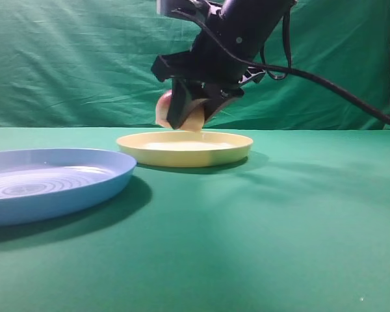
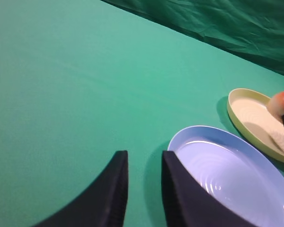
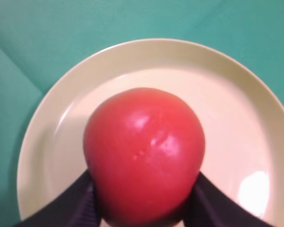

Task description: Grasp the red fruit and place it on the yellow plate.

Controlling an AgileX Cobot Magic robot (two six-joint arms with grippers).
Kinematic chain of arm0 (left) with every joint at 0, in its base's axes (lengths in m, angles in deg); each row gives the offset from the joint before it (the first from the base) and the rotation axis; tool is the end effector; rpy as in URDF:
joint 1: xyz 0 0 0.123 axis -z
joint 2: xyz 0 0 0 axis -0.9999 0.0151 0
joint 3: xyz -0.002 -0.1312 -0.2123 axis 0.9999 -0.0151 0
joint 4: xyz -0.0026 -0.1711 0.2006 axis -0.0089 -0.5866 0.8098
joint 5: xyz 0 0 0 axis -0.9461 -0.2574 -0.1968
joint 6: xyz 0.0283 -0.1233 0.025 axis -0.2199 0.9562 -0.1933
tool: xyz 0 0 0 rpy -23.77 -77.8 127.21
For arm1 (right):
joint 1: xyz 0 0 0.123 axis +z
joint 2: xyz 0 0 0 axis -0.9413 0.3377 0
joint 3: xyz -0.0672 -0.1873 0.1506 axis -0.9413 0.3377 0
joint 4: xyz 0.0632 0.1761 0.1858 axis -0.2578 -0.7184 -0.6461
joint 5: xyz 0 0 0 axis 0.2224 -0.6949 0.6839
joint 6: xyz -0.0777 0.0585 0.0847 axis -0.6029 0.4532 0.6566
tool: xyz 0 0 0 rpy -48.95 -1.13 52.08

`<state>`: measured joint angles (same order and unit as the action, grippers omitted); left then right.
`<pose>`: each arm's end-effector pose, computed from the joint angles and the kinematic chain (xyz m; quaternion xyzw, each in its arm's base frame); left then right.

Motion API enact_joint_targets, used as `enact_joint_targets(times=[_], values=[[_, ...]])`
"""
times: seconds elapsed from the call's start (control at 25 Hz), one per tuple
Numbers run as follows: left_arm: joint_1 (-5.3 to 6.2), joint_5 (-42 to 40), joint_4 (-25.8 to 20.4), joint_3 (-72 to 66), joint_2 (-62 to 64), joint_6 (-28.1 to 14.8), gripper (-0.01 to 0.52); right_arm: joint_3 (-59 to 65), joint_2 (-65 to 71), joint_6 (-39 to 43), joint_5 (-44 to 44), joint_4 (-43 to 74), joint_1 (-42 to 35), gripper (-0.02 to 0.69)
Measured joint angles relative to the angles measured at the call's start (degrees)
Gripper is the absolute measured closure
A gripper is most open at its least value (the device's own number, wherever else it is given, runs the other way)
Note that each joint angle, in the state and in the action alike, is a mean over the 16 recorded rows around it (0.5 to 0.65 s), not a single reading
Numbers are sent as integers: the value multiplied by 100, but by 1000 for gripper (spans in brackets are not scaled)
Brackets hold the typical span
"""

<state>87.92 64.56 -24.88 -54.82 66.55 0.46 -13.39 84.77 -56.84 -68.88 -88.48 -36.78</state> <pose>0.1375 -0.0011 0.1658 -0.0821 0.7923 -0.0695 0.6005 0.3741 0.2647 0.1260 -0.3567 0.8514 0.1300 0.3619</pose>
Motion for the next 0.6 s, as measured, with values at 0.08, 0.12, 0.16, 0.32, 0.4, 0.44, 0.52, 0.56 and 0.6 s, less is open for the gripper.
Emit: enact_joint_targets(times=[0.08, 0.12, 0.16, 0.32, 0.4, 0.44, 0.52, 0.56, 0.6], values=[[0, 0, 0, 0, 0, 0, 357, -7, -165, -10, 6, 35, -14, 57], [0, 0, 0, 0, 0, 0, 357, -9, -267, -14, -6, 53, -24, 47], [0, 0, 0, 0, 0, 0, 357, -10, -381, -17, -31, 74, -34, 44], [0, 0, 0, 0, 0, 0, 357, -12, -937, -20, -282, 173, -85, 105], [0, 0, 0, 0, 0, 0, 357, -12, -1262, -11, -492, 230, -112, 171], [0, 0, 0, 0, 0, 0, 357, -12, -1427, -2, -612, 255, -126, 208], [0, 0, 0, 0, 0, 0, 357, -12, -1746, 41, -872, 296, -153, 289], [0, 0, 0, 0, 0, 0, 357, -12, -1899, 74, -1009, 313, -165, 329], [0, 0, 0, 0, 0, 0, 357, -8, -2046, 116, -1144, 330, -175, 369]])
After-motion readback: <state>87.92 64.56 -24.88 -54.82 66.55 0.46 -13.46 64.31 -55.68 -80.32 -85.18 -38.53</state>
